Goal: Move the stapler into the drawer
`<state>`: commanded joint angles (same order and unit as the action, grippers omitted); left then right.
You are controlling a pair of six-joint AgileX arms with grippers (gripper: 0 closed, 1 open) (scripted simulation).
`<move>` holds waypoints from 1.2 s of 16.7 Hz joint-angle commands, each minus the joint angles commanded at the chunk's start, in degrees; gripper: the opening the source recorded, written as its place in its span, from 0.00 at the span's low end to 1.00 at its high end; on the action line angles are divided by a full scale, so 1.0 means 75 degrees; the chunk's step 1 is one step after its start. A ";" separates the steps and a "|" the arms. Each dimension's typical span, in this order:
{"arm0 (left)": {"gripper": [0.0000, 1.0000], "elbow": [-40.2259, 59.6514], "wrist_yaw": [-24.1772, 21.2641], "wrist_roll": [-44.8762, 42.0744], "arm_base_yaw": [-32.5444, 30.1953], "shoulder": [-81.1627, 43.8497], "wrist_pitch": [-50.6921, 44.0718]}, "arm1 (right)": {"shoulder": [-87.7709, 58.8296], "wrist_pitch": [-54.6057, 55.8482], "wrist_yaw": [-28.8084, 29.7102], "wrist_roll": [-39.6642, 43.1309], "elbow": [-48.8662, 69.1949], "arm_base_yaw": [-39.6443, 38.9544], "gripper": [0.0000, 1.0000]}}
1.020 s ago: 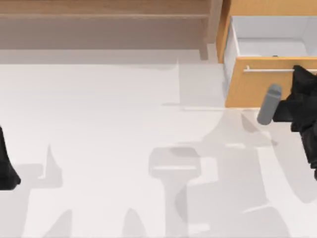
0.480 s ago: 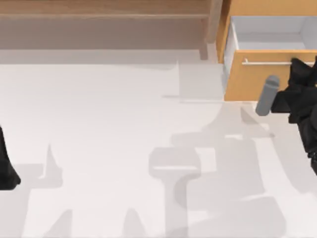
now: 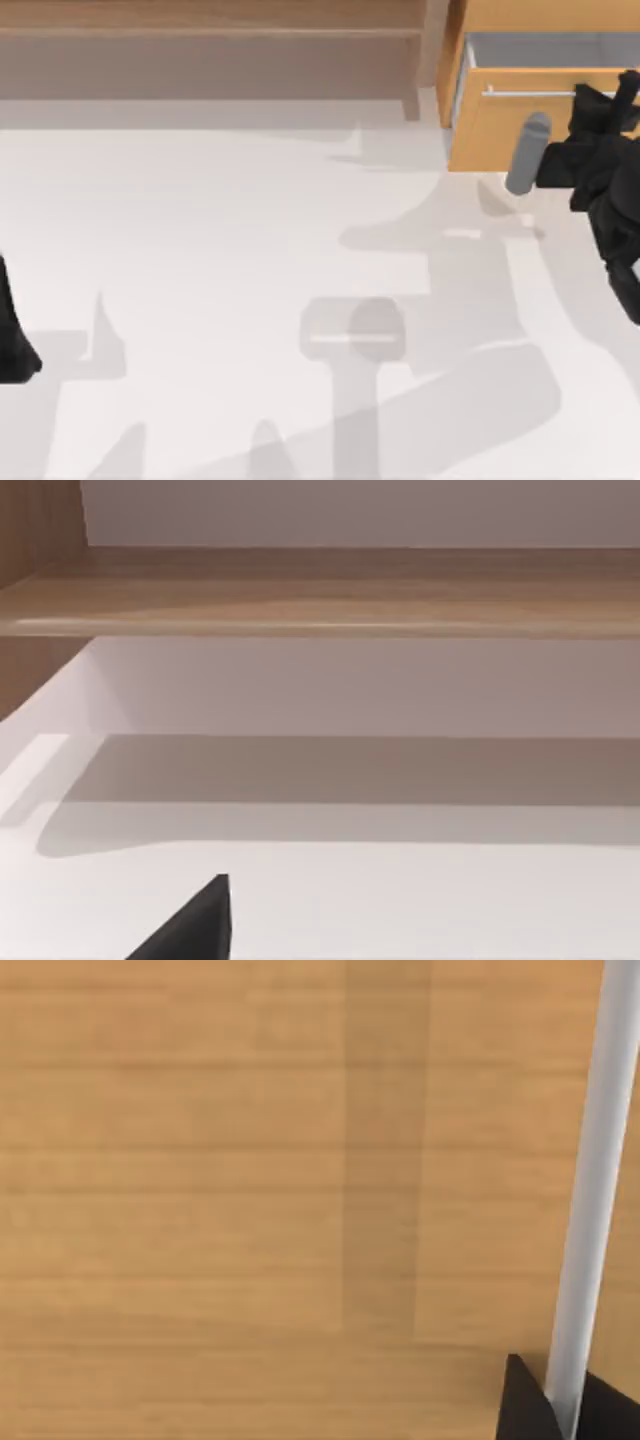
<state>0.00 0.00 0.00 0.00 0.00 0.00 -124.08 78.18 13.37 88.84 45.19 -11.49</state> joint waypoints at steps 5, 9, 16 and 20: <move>1.00 0.0000 0.0000 0.0000 0.0000 0.0000 0.0000 | -0.0082 -0.0129 -0.0037 0.0013 0.0224 0.0040 0.00; 1.00 0.0000 0.0000 0.0000 0.0000 0.0000 0.0000 | -0.0170 -0.0258 -0.0036 -0.0001 0.0445 0.0039 0.00; 1.00 0.0000 0.0000 0.0000 0.0000 0.0000 0.0000 | -0.0924 -0.1205 -0.0244 0.0003 0.2104 0.0222 0.00; 1.00 0.0000 0.0000 0.0000 0.0000 0.0000 0.0000 | -0.1035 -0.1369 -0.0278 0.0006 0.2408 0.0261 0.00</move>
<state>0.00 0.00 0.00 0.00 0.00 0.00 -131.84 67.91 11.28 88.89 63.24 -9.53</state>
